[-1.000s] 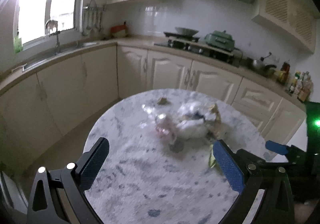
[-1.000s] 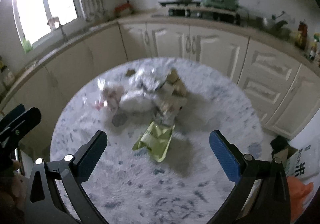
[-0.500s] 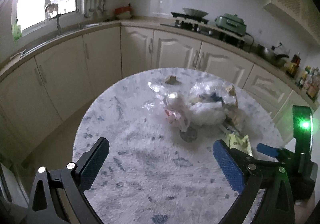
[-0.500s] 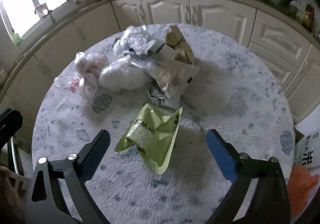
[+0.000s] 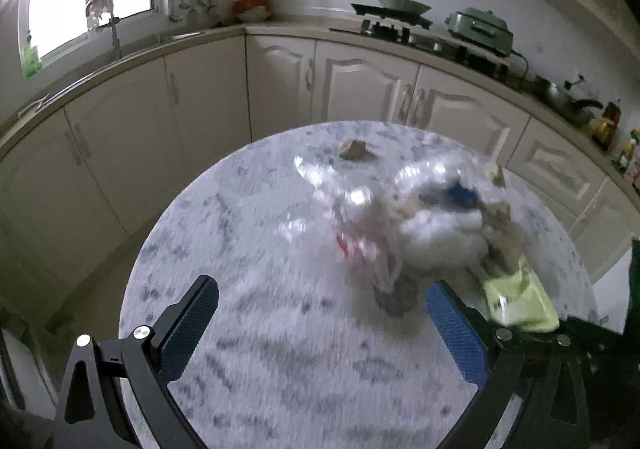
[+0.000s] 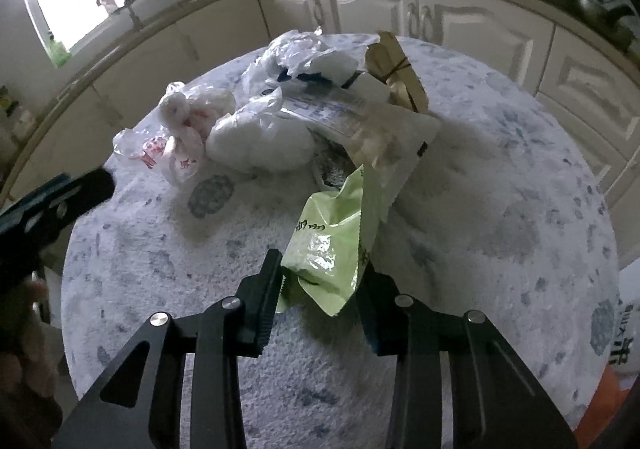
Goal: Collect trash
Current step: 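Grasp the light green wrapper with the right tool while the left tool grasps a plastic bag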
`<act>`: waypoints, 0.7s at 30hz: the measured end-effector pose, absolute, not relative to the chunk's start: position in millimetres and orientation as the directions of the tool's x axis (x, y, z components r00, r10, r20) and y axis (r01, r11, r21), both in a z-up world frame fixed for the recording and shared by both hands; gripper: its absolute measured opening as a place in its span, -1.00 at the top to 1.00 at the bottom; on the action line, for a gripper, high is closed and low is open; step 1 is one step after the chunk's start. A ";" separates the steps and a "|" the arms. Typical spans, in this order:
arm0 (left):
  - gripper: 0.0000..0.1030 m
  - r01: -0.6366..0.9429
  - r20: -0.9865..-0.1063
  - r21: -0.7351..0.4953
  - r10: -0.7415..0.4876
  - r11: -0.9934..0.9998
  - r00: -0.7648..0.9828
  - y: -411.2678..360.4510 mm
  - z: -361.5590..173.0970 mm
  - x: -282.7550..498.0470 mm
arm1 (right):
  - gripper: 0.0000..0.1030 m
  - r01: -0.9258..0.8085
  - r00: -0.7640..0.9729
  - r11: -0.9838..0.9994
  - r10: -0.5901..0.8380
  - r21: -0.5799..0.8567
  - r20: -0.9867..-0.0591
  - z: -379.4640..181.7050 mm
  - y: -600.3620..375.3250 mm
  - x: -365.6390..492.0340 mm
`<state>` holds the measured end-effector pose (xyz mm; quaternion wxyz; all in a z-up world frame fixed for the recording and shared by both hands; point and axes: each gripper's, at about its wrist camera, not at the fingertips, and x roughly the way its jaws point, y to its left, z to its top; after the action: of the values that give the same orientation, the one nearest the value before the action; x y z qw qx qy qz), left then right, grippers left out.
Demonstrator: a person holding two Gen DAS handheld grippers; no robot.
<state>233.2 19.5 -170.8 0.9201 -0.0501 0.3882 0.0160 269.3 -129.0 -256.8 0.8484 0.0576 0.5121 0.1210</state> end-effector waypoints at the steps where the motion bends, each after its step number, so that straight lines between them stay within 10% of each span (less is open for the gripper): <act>1: -0.98 -0.069 -0.715 -0.074 -0.005 0.995 0.699 18.5 -172.4 238.8 | 0.30 -0.149 0.445 0.963 0.270 0.226 -0.854 -257.0 -130.6 271.8; 12: -0.98 -0.082 -0.742 -0.024 0.037 0.996 0.670 5.8 -213.1 338.9 | -0.09 -0.147 0.445 0.954 0.301 0.263 -0.843 -257.9 -133.3 283.6; 15: -0.48 -0.030 -0.758 -0.066 -0.031 0.997 0.652 4.8 -227.1 356.2 | -0.09 -0.148 0.455 0.954 0.299 0.260 -0.839 -259.4 -130.6 286.1; 17: 0.14 -0.002 -0.777 -0.150 -0.116 0.989 0.618 7.6 -236.9 362.3 | 0.32 -0.153 0.461 0.958 0.285 0.241 -0.841 -260.6 -129.8 287.5; 21: 0.27 0.021 -0.761 -0.123 -0.108 0.992 0.640 7.3 -236.1 354.6 | 0.46 -0.150 0.456 0.957 0.291 0.250 -0.841 -262.1 -135.5 287.6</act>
<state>354.6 7.3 -236.1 0.9040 -0.0515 0.4230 -0.0358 287.6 -135.5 -262.1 0.8503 0.0697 0.5052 0.1297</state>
